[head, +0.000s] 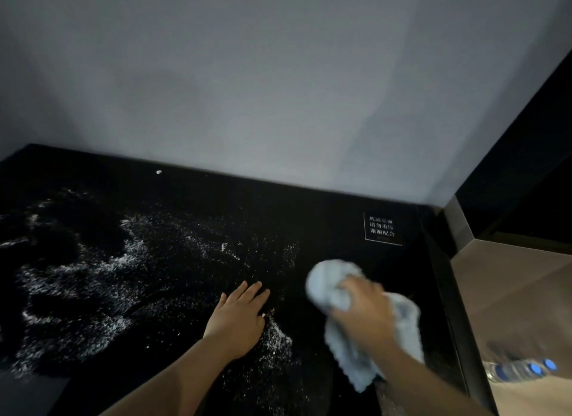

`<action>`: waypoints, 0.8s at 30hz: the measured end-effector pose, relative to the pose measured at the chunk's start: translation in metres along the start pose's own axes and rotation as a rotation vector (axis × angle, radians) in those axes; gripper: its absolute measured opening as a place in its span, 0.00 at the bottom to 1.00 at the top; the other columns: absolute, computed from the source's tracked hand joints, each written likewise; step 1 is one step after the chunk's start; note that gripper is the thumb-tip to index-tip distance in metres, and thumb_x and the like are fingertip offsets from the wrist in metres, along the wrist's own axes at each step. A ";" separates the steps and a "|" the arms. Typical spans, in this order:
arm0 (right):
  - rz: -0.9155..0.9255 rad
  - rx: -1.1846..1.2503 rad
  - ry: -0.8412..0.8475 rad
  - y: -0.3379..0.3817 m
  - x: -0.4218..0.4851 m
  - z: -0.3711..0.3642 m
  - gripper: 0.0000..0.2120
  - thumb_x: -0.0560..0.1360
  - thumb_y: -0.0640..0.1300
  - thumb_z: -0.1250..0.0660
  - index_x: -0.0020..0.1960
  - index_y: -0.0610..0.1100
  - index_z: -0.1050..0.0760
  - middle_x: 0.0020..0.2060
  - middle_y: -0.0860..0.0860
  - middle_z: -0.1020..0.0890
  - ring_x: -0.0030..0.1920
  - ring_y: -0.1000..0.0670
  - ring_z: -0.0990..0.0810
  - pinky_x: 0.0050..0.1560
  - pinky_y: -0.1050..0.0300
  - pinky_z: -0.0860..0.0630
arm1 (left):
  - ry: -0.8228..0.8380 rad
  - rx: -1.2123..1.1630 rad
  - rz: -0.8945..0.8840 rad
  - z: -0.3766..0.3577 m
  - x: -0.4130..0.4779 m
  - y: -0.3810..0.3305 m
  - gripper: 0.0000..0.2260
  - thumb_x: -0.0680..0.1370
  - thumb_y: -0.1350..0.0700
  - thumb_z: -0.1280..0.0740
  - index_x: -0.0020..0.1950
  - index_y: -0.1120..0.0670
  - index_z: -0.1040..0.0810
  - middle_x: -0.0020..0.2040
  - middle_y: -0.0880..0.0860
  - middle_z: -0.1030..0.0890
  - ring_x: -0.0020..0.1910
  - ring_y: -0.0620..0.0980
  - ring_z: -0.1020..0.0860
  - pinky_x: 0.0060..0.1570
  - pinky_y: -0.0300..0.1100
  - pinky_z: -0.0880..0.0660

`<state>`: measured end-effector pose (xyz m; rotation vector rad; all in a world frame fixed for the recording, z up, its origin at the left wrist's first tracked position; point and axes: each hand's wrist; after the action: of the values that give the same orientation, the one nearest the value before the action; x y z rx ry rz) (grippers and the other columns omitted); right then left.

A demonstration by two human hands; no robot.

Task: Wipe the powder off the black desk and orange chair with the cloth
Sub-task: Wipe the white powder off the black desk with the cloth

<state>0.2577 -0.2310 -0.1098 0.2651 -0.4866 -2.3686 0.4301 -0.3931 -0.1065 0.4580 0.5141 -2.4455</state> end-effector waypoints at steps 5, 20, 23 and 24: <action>-0.176 -0.054 -0.355 0.010 -0.012 -0.006 0.16 0.65 0.52 0.45 0.38 0.45 0.22 0.36 0.45 0.20 0.40 0.38 0.21 0.37 0.47 0.25 | -0.005 -0.004 0.002 -0.002 0.000 0.000 0.25 0.82 0.52 0.50 0.77 0.46 0.54 0.78 0.44 0.57 0.76 0.47 0.60 0.74 0.50 0.58; -0.073 -0.159 -0.134 0.028 -0.005 -0.019 0.27 0.63 0.53 0.31 0.61 0.57 0.33 0.58 0.54 0.26 0.59 0.44 0.29 0.47 0.46 0.28 | -0.115 0.060 -0.004 -0.012 -0.002 0.005 0.25 0.81 0.51 0.49 0.77 0.44 0.53 0.77 0.43 0.55 0.76 0.45 0.58 0.74 0.47 0.57; 0.341 -0.110 -0.155 0.031 -0.022 -0.026 0.23 0.57 0.52 0.32 0.52 0.55 0.29 0.49 0.55 0.20 0.48 0.46 0.21 0.38 0.49 0.23 | -0.150 0.109 0.006 -0.012 0.003 0.006 0.26 0.81 0.50 0.50 0.77 0.44 0.55 0.77 0.43 0.56 0.76 0.46 0.59 0.74 0.48 0.56; 0.438 -0.150 -0.182 0.021 -0.013 -0.019 0.23 0.57 0.51 0.31 0.52 0.54 0.29 0.49 0.54 0.19 0.47 0.44 0.20 0.37 0.48 0.22 | -0.149 0.112 0.009 -0.010 0.006 0.006 0.26 0.81 0.50 0.50 0.77 0.44 0.56 0.77 0.43 0.56 0.76 0.47 0.60 0.74 0.49 0.56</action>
<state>0.2858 -0.2418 -0.1176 -0.1181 -0.4008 -1.9922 0.4309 -0.3962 -0.1192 0.3188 0.3133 -2.4847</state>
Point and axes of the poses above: each hand's wrist, its own x-axis towards the middle knuckle, its own z-axis out of the back of the hand, y = z × x
